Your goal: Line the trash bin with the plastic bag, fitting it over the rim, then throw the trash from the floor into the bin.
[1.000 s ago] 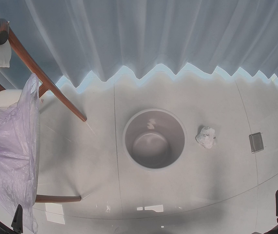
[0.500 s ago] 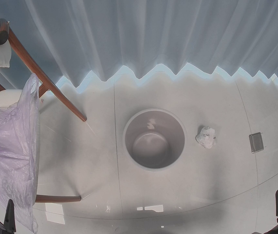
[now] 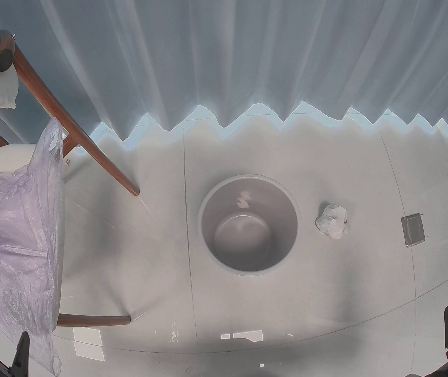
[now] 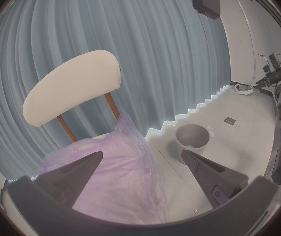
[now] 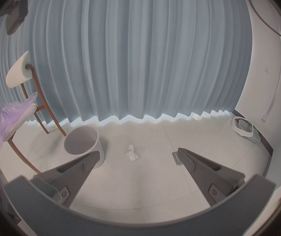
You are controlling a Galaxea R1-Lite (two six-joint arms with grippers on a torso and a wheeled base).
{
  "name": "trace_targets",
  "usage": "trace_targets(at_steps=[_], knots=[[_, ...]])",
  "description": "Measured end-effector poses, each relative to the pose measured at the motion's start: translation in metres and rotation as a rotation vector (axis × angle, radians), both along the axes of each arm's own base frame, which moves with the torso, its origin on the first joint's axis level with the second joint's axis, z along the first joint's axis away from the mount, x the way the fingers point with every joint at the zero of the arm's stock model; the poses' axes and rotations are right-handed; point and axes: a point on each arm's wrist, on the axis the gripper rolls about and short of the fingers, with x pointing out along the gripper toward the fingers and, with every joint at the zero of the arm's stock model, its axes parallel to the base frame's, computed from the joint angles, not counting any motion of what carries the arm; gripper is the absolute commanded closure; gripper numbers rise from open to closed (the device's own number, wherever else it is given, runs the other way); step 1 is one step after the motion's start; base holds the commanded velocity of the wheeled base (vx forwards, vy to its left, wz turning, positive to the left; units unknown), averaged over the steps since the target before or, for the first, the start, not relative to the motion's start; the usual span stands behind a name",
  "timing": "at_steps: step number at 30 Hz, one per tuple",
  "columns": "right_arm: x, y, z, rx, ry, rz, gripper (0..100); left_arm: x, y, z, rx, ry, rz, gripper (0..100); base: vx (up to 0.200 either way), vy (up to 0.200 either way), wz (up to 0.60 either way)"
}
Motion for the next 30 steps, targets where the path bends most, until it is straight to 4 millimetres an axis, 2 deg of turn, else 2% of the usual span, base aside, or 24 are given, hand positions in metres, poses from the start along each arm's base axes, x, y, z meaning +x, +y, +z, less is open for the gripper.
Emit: trace_targets(at_steps=[7, 13, 17, 21, 25, 30], knots=[[0.000, 0.000, 0.000, 0.005, 0.000, 0.000, 0, 0.010, 0.000, 0.036, 0.009, 0.071, -0.002, 0, 0.000, 0.000, 0.00], [0.000, 0.000, 0.000, 0.016, -0.001, -0.002, 0, 0.037, -0.001, 0.069, -0.008, 0.187, -0.086, 0, 0.000, 0.000, 0.00], [0.000, 0.000, 0.000, 0.021, -0.001, -0.004, 0, 0.060, -0.005, 0.087, -0.027, 0.266, -0.212, 0, 0.000, 0.000, 0.00], [0.000, 0.000, 0.000, 0.024, -0.001, -0.005, 0, 0.079, -0.014, 0.098, -0.022, 0.331, -0.368, 0, 0.000, 0.000, 0.00], [0.000, 0.000, 0.000, 0.026, -0.001, -0.005, 0, 0.092, -0.025, 0.101, 0.002, 0.385, -0.448, 0, 0.000, 0.000, 0.00], [0.000, 0.000, 0.000, 0.026, -0.001, -0.005, 0, 0.104, -0.030, 0.099, 0.053, 0.418, -0.314, 0, 0.000, 0.000, 0.00]])
